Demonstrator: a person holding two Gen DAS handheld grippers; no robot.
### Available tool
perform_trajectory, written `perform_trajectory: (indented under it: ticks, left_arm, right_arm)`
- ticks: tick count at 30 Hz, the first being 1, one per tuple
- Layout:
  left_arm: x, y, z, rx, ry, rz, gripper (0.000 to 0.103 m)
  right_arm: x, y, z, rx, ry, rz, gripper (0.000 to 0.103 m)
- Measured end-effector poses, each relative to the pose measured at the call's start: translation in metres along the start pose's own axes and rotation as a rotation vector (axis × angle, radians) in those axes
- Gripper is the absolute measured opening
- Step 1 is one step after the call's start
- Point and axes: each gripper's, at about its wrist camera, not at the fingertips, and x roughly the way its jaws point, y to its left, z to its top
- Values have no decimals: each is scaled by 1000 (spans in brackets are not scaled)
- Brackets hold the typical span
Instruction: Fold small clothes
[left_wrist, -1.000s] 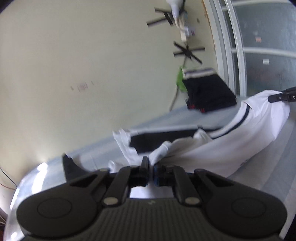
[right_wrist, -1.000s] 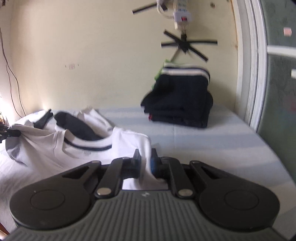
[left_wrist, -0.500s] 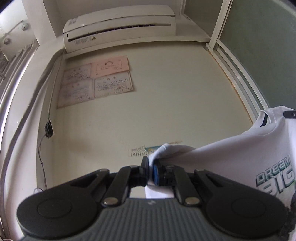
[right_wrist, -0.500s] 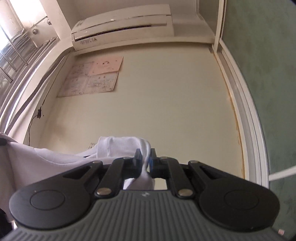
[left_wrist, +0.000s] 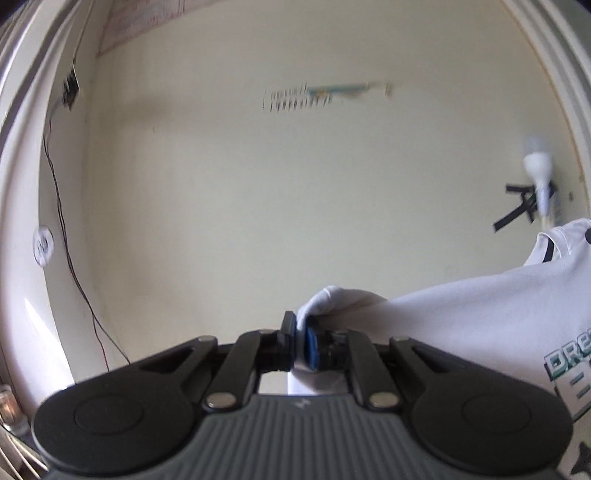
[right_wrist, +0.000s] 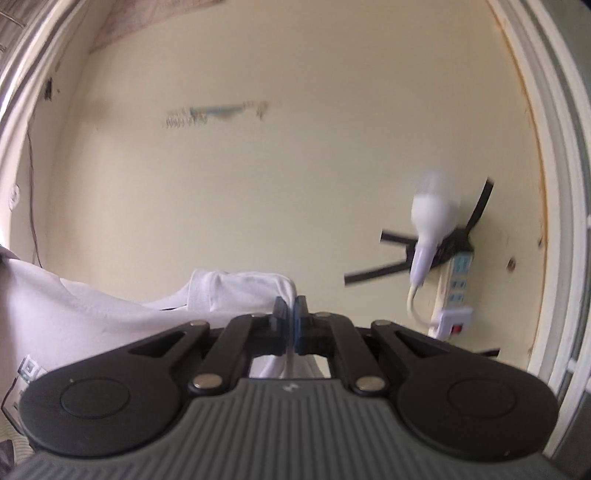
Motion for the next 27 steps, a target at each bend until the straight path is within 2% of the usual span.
perform_trajectory:
  ticks: [1,2,3,4,5,7,8,10,13,16,17,18,19,20,21,23,25,26,27]
  left_arm:
    - [35,-8,-18,-9,82,13,22]
    - [66,-17,-38,4,176,32,28]
    - [88,-25,-60,7,268,53,27]
    - [105,-29,-86,-25,372,64,21]
    - [108,-29,-109,-82,429,20,19]
    - [93,-26,-149,-164,470,-99,24]
    - [80,-27,-166,-167,475,-124,24]
    - [52,-27,-192,-149,467,-162,24]
    - [12,-22,-224,-126,496,-180,31]
    - [-19,-13,-239,-149,546,-183,37]
    - [-18,-6,-236,-151,553,-188,40]
    - [-21,-6,-236,-147,553,-182,42]
    - [-28,-5,-235,-139,549,-171,44]
    - [-29,-2,-230,-125,543,-154,44]
    - [-30,-1,-228,-114,536,-142,44]
    - [-27,2,-219,-102,522,-124,44]
    - [-25,6,-214,-96,521,-105,44]
    - [-21,7,-211,-92,523,-92,47]
    - [-19,10,-209,-88,525,-87,49]
  right_arm:
    - [30,4,-16,5,53,-19,9]
    - [58,8,-33,2,120,-30,10]
    - [87,14,-57,-15,226,-59,14]
    - [105,12,-81,-5,313,-93,19]
    - [113,6,-102,25,390,-103,19]
    - [103,-12,-136,94,473,-33,22]
    - [88,-22,-154,99,500,4,27]
    - [55,-37,-187,41,554,29,51]
    - [10,-55,-229,-42,625,-2,63]
    - [-13,-72,-263,-40,710,-22,70]
    - [-18,-78,-270,-13,708,-18,70]
    - [-26,-84,-274,36,690,-7,60]
    - [-30,-84,-273,50,678,9,15]
    - [-33,-81,-269,21,678,16,8]
    - [-30,-77,-265,-43,672,-20,3]
    - [-18,-81,-263,-191,630,-122,2]
    - [13,-107,-273,-366,605,-404,3]
    - [20,-121,-270,-369,616,-508,3]
    - [22,-131,-263,-335,619,-552,3]
